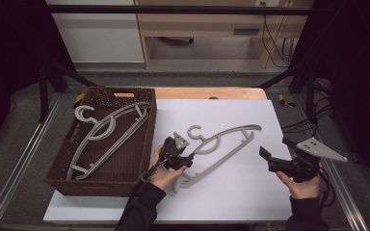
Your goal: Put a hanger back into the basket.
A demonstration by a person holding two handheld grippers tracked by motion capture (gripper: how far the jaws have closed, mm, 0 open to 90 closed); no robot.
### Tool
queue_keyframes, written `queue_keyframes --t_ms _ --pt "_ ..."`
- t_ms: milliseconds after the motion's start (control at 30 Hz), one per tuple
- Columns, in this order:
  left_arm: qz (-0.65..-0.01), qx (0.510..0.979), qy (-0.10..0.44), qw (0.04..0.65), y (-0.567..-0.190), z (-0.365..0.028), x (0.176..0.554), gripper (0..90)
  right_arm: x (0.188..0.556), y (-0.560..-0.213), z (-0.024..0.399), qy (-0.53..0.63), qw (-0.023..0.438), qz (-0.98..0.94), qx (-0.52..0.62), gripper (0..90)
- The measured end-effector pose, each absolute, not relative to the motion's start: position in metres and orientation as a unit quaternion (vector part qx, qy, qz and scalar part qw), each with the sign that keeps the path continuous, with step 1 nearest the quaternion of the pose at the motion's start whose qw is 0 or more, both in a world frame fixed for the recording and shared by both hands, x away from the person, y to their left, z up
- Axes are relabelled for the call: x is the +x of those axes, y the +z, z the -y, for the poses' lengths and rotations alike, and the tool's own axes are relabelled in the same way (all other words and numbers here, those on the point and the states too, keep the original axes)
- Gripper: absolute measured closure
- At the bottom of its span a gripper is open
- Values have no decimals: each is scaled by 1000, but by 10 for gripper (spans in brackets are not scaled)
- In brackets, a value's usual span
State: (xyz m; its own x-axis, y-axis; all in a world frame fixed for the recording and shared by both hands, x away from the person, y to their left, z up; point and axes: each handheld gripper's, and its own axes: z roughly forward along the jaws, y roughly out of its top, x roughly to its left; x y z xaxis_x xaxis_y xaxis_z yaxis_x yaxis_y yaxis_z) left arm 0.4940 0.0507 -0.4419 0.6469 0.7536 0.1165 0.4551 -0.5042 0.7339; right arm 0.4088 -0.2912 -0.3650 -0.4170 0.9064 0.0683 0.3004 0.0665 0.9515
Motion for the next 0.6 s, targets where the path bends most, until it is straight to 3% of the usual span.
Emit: queue_keyframes --t_ms 267,600 --pt "-361 854 197 318 -457 -35 509 428 408 -363 294 517 297 -666 449 95" --pt "-368 861 161 314 -471 -33 521 583 409 -364 291 513 298 -669 447 95"
